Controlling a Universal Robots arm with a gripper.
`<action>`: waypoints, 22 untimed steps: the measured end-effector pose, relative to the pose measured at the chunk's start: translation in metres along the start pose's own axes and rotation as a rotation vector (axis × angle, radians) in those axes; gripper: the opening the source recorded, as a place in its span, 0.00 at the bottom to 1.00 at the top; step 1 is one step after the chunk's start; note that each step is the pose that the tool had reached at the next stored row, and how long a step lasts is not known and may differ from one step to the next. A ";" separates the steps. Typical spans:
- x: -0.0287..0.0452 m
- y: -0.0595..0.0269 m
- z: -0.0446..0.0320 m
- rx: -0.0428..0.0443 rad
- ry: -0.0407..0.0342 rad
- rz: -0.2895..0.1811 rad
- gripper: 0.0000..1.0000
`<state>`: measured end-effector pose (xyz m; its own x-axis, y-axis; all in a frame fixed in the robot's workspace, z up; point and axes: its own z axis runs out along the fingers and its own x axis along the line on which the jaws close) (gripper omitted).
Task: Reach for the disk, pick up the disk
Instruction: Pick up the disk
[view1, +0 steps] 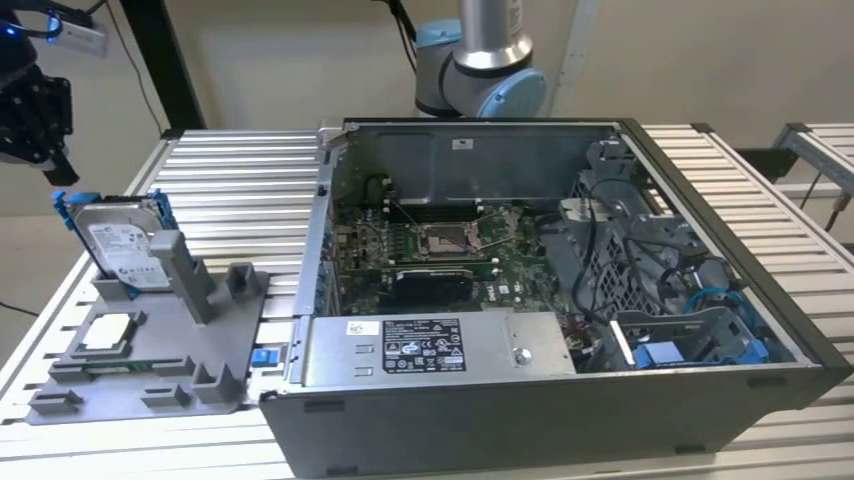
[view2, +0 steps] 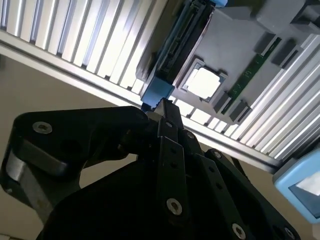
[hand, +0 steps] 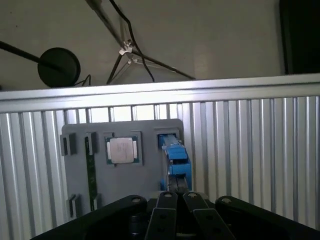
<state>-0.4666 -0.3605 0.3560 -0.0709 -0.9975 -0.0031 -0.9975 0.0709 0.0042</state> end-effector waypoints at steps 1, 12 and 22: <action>-0.0001 -0.0009 0.0000 -0.0002 0.0000 0.000 0.00; -0.0003 -0.0036 0.0014 -0.0001 -0.0001 -0.004 1.00; -0.0008 -0.0065 0.0171 -0.0001 0.0000 -0.012 1.00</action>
<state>-0.4601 -0.3602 0.3388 -0.0593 -0.9982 -0.0032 -0.9982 0.0593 0.0043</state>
